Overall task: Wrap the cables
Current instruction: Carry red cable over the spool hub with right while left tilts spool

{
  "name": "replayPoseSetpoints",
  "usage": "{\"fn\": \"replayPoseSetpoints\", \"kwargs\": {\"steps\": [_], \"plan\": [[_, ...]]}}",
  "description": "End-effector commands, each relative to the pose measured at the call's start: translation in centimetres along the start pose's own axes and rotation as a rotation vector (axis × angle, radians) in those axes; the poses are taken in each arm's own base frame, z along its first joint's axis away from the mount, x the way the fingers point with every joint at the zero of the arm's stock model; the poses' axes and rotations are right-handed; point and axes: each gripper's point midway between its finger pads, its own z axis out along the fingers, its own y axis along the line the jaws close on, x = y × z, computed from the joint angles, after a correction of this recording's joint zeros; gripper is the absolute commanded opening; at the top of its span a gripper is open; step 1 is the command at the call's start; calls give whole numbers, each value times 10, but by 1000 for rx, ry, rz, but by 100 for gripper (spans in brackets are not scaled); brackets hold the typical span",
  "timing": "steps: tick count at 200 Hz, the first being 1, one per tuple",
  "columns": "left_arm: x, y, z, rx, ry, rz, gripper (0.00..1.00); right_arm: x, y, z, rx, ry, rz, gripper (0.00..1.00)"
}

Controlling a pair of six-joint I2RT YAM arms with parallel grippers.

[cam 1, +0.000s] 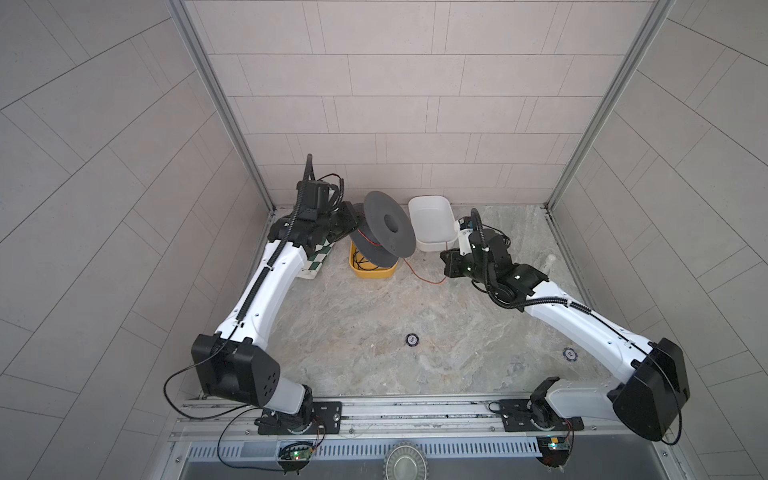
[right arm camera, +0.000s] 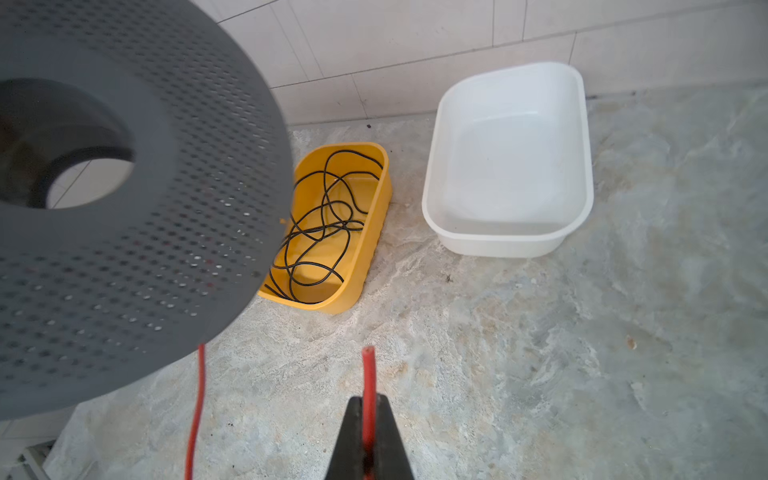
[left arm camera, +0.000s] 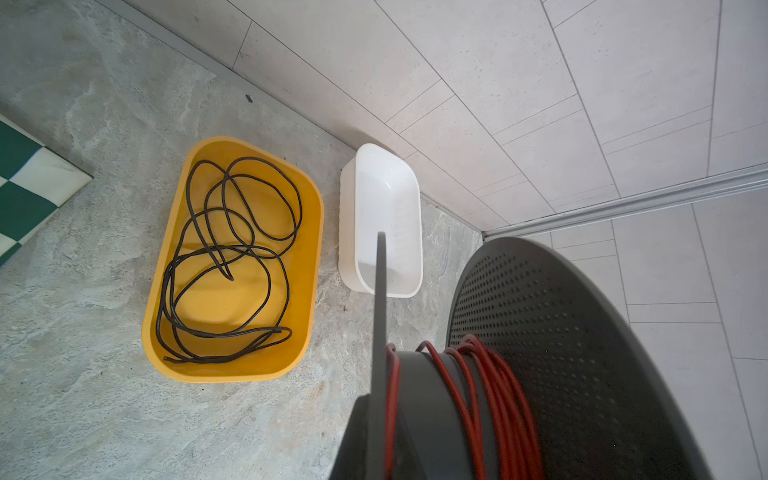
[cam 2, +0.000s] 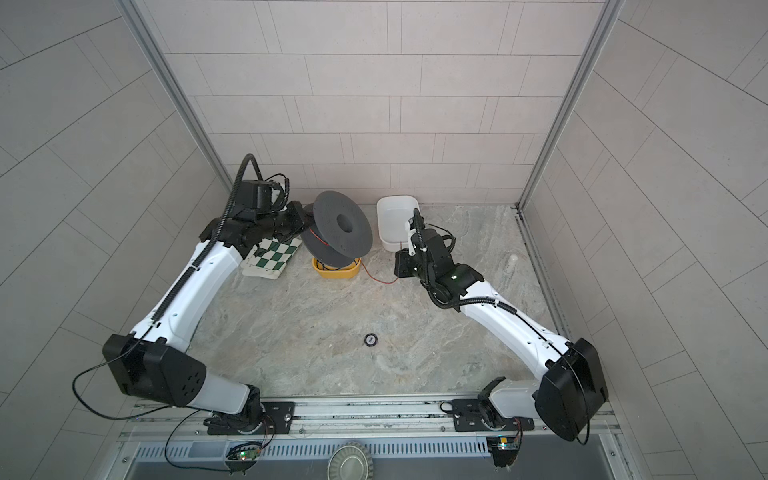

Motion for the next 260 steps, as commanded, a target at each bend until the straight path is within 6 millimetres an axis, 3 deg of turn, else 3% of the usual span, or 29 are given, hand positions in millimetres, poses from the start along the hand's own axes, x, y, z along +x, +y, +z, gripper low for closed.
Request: {"fn": "replayPoseSetpoints", "kwargs": {"steps": [1,43,77,155,187,260], "plan": [[-8,-16,3,16,-68,43,0,-9,13,-19,44,-25,-176,0],[8,-22,14,-55,-60,143,0,-15,47,-24,11,-4,-288,0],[29,-31,26,-90,-11,230,0,-33,73,-31,-11,-25,-369,0],[76,-50,47,-76,101,329,0,-78,121,-32,-155,-72,-250,0],[94,-61,47,-30,153,359,0,-90,120,-21,-135,-79,-170,0],[127,-77,35,145,252,379,0,-108,76,2,-65,-139,98,0]]}}
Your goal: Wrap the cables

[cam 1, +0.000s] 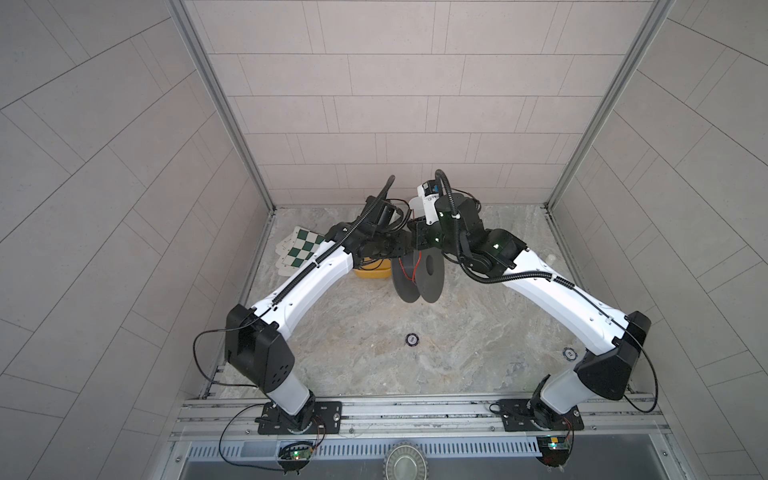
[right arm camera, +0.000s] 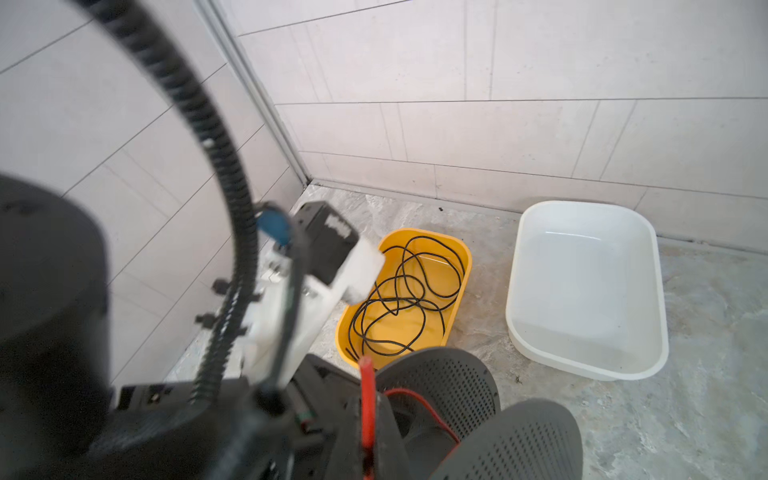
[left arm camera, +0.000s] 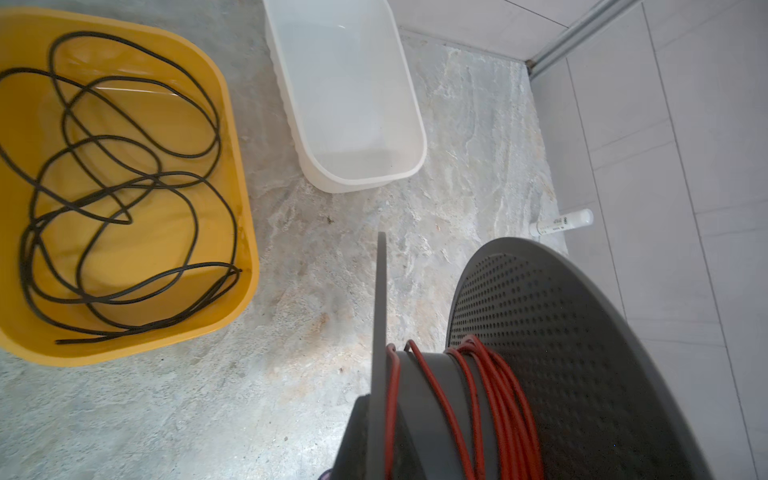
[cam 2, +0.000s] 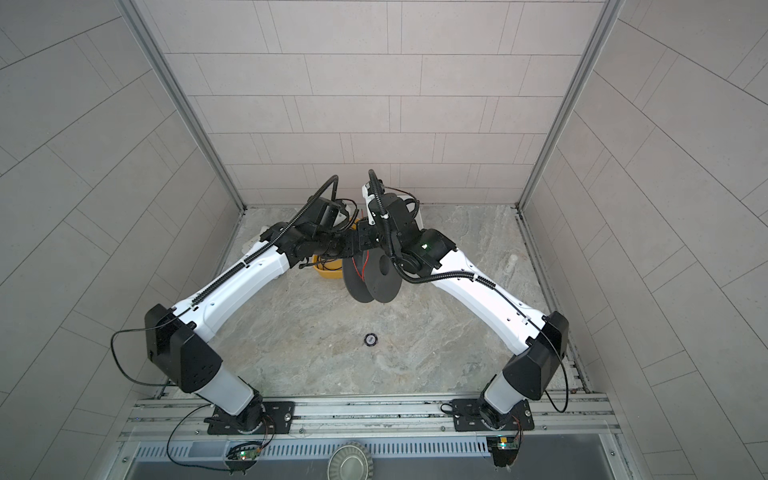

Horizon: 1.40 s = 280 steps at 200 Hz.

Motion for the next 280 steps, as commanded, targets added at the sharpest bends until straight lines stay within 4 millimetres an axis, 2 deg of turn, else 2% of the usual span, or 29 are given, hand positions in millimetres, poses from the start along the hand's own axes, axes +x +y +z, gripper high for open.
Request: {"fn": "replayPoseSetpoints", "kwargs": {"steps": [1,42,58,91,122,152,177,212,280], "plan": [[-3,-33,-19,161,-39,45,0,-13,-11,1,4,-61,126,0],[8,-35,-21,187,-22,79,0,-18,-17,9,-24,-72,214,0],[10,-40,-24,206,-24,106,0,-16,-25,15,-5,-68,235,0],[17,-50,-34,257,-14,176,0,-13,-57,26,15,-22,278,0],[21,-59,-47,312,-15,224,0,-3,-82,33,-40,75,302,0],[16,-53,-50,301,-11,196,0,6,-108,25,-13,60,296,0],[3,-50,-58,345,-35,131,0,17,-124,19,-29,34,346,0],[-9,-53,-71,388,-64,121,0,29,-119,14,-118,17,380,7],[-16,-43,-81,414,-78,95,0,50,-111,10,-226,28,393,8]]}}
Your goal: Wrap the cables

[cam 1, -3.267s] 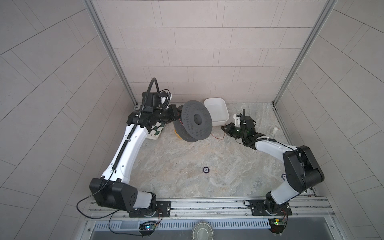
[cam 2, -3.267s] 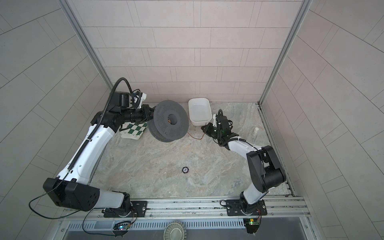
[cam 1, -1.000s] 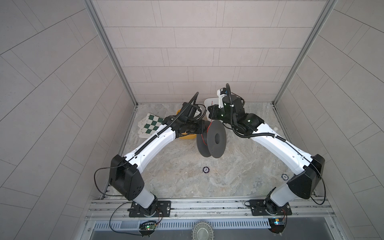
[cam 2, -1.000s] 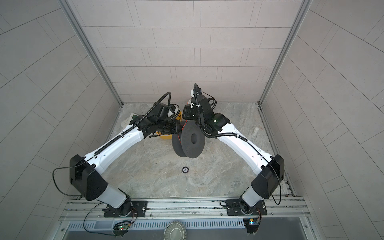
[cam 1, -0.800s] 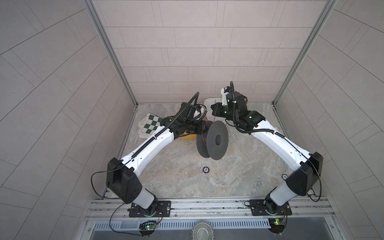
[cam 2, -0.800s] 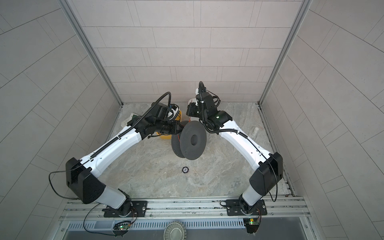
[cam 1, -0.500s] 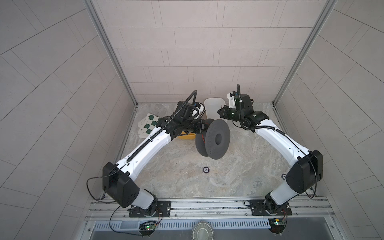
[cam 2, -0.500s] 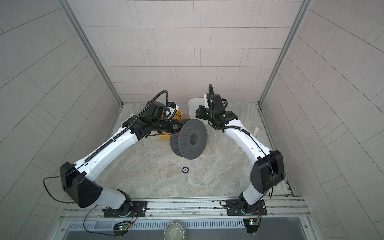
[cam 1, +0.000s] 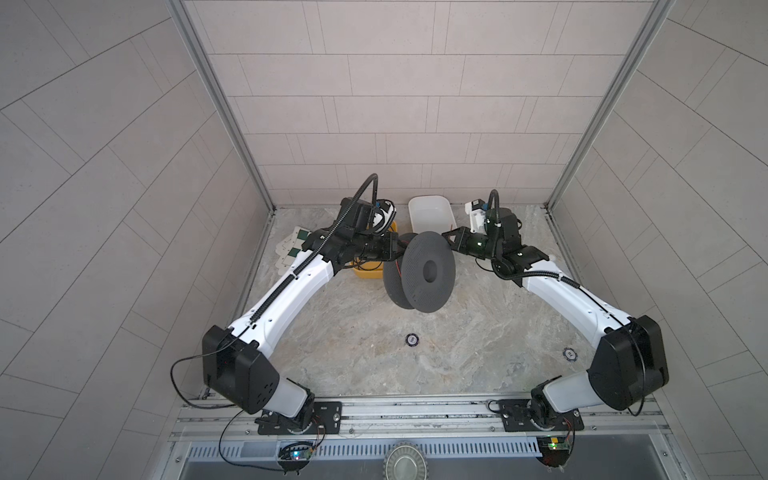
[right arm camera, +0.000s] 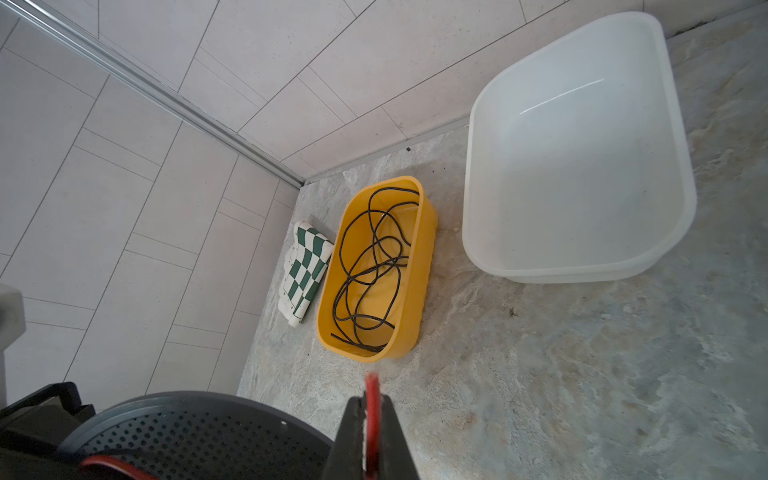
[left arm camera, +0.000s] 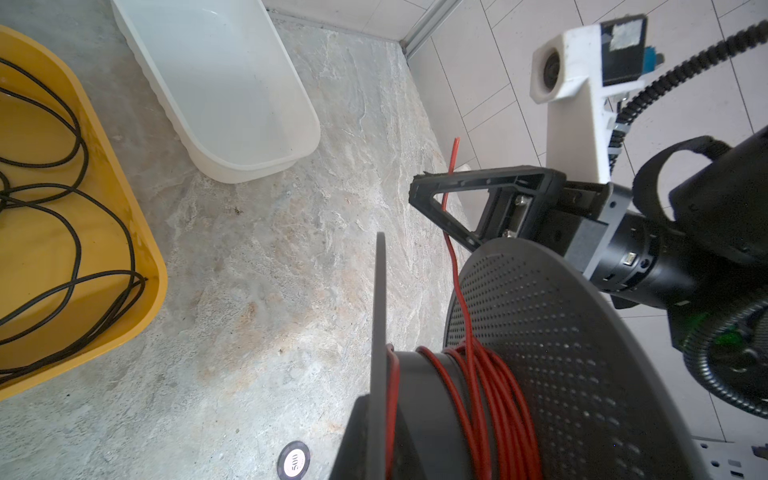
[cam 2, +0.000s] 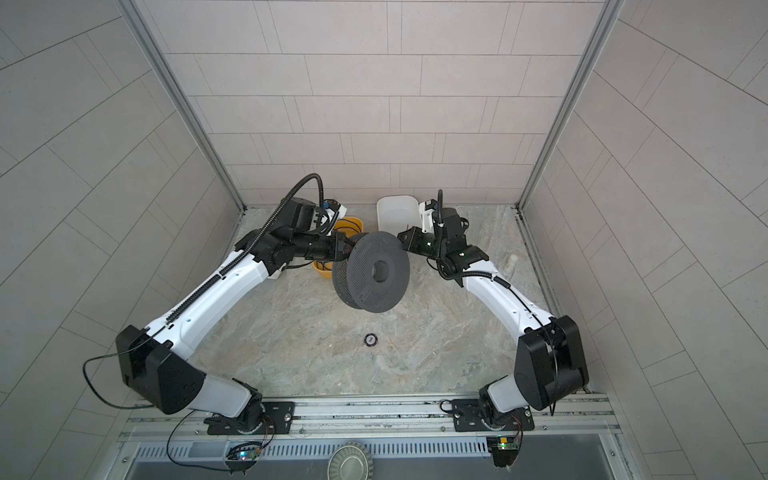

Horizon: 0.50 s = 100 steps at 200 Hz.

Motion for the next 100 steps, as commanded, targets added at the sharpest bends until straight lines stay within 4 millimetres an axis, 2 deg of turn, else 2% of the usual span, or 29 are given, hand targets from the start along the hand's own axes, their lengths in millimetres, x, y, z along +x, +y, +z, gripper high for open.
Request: {"fn": "replayPoseSetpoints", "kwargs": {"steps": [1,45,100], "plan": [[-21,-34,-30,121,-92,40,0,-5,18,-9,-93,-30,-17,8],[-28,-29,-35,161,-113,3,0,1,20,-14,-145,-60,-11,3],[-31,-29,-37,213,-125,-34,0,7,19,-22,-179,-104,-34,7]]}}
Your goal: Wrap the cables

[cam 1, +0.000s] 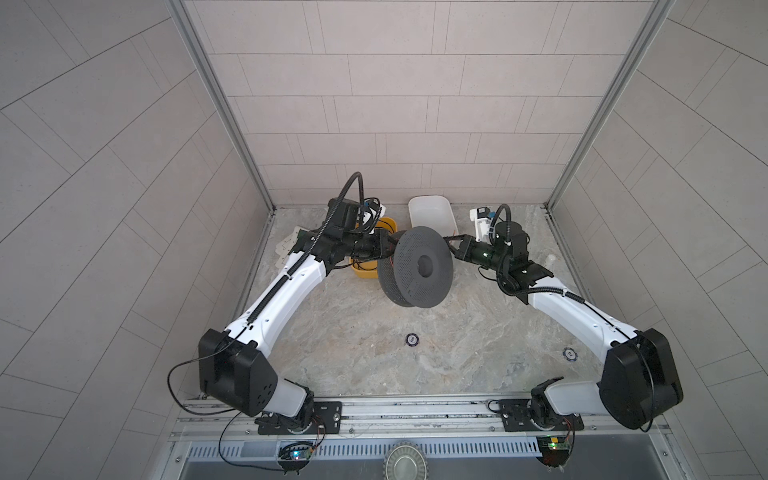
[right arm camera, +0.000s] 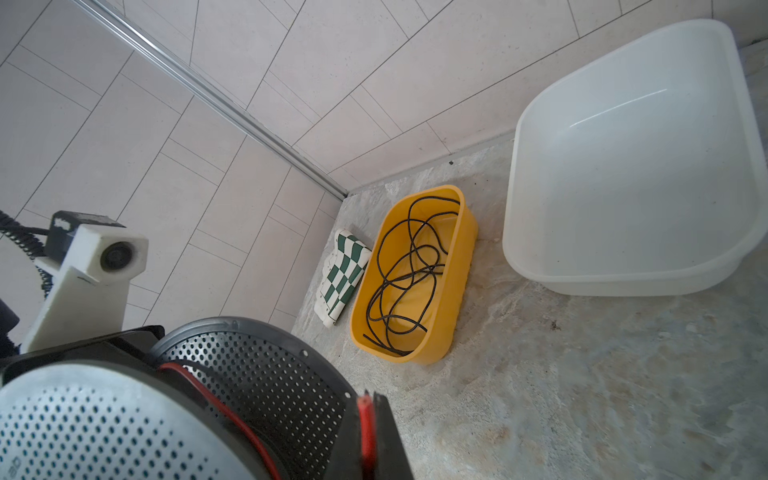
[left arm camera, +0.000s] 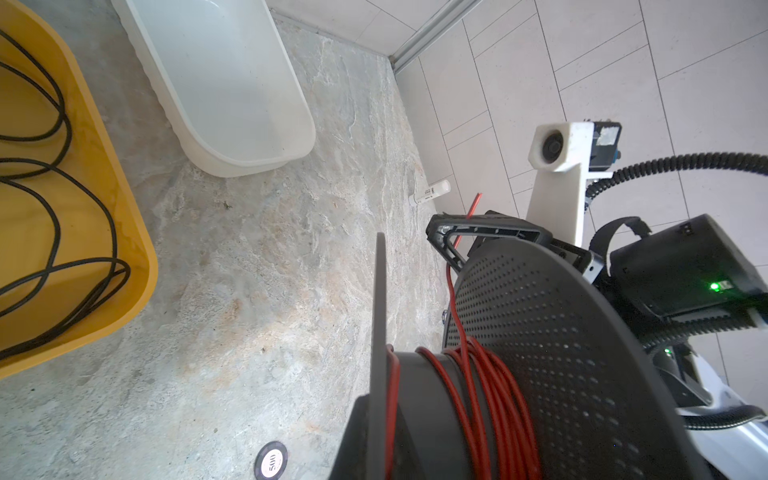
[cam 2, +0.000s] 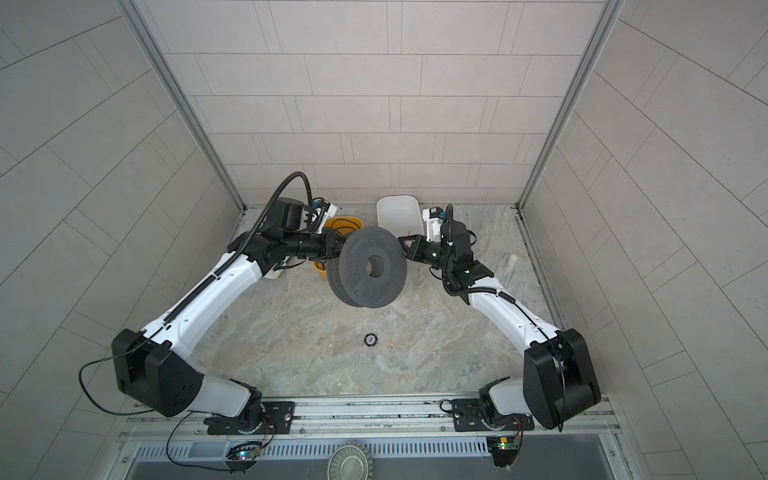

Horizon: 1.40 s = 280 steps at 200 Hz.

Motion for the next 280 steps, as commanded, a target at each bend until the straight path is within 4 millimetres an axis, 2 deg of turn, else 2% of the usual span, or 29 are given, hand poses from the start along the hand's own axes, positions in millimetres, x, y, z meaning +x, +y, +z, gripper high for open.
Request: {"fn": "replayPoseSetpoints", "kwargs": {"steps": [1,31,52,110,138,155,187,218,243,280], "plan": [[-22,-44,-23,143,-93,74,0,-6,10,-5,-38,-31,-22,8],[-20,-48,-24,164,-87,80,0,-5,8,-3,-40,-28,-22,17],[-18,-47,-24,166,-83,81,0,-5,8,0,-50,-30,-10,19],[-20,-47,-25,167,-89,73,0,-6,7,-1,-65,-40,11,19],[-21,-45,-24,166,-92,63,0,-5,2,-7,-46,-52,8,12],[-22,-45,-24,175,-95,57,0,-4,0,-10,-41,-53,1,13],[-21,-46,-23,186,-86,51,0,-5,-4,-12,-48,-56,13,20],[-23,-44,-24,180,-95,45,0,-7,-2,-13,-65,-66,24,20],[-27,-41,-25,167,-109,29,0,-6,-6,-16,-59,-69,32,13],[-32,-40,-23,179,-116,6,0,0,-7,-19,-64,-55,33,16]]}}
